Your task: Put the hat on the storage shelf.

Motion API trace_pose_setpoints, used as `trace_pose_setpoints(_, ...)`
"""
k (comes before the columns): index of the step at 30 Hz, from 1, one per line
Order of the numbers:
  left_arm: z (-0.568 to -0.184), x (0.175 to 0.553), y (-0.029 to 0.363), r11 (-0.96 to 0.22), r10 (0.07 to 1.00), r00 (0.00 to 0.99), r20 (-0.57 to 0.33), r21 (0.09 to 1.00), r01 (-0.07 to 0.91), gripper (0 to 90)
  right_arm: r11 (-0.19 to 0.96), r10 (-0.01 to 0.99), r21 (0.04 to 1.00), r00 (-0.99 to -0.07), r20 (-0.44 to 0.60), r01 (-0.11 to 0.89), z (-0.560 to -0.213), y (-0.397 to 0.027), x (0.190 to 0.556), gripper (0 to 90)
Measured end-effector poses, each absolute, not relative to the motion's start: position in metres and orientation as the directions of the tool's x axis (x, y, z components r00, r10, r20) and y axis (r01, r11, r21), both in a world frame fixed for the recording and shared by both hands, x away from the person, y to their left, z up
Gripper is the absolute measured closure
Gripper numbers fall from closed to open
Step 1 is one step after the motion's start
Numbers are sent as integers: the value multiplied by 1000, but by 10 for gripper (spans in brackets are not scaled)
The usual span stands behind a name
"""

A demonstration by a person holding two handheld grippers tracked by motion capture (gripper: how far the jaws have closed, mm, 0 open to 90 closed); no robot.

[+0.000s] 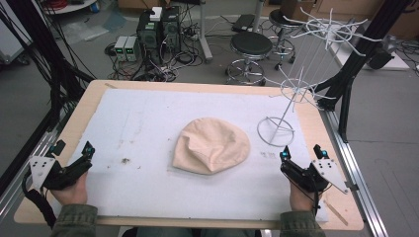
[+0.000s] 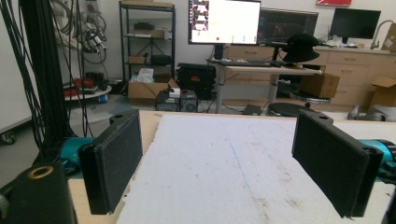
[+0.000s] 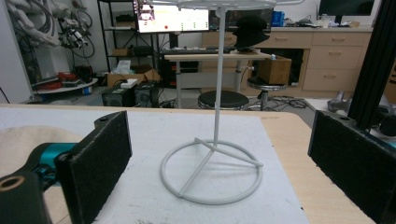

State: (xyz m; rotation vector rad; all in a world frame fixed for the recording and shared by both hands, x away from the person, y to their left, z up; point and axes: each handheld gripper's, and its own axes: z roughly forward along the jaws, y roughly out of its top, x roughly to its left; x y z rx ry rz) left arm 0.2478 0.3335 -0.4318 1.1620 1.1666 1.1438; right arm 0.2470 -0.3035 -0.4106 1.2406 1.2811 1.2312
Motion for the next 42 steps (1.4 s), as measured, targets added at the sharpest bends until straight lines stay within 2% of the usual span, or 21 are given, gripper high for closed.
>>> trace_pose_setpoints(27,-432,249,335,72,996,53,-70,997,-33,166,-35,998,997,-52,38,67,-410,-305,247,38)
trace_pose_setpoints(42,-433,250,335,69,996,56,-67,997,-32,166,-5,991,999,-132,11,51,-397,-290,250,40)
